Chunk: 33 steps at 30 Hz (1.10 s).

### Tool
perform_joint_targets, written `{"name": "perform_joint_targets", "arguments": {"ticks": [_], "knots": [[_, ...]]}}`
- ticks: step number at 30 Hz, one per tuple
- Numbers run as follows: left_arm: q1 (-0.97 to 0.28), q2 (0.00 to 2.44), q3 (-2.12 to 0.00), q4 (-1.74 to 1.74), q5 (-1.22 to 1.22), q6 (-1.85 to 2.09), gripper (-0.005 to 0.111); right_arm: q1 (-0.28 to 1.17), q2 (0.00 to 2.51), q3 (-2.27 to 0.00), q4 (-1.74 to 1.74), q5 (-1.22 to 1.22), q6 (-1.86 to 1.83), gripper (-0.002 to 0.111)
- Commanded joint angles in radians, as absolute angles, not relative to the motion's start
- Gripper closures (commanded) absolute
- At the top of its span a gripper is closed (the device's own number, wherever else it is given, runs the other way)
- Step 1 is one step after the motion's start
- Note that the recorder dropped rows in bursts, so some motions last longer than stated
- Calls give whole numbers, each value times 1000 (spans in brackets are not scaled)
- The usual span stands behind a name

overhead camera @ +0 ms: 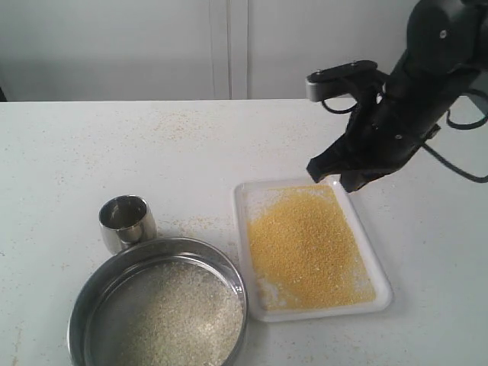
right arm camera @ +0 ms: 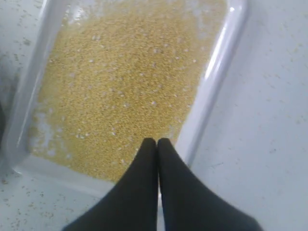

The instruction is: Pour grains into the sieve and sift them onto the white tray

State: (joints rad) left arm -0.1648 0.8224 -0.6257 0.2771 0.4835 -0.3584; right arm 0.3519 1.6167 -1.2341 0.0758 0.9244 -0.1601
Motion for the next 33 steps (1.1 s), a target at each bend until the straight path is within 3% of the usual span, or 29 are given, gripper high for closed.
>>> {"name": "perform_joint_targets", "arguments": {"ticks": [1, 12, 33], "knots": [[-162, 814, -618, 275, 486, -363, 107, 262, 1572, -1218, 68, 968, -130, 108], [-162, 814, -618, 275, 486, -363, 107, 148, 1350, -986, 53, 828, -109, 108], [-162, 814, -618, 275, 486, -363, 107, 149, 872, -700, 60, 574, -99, 108]]}}
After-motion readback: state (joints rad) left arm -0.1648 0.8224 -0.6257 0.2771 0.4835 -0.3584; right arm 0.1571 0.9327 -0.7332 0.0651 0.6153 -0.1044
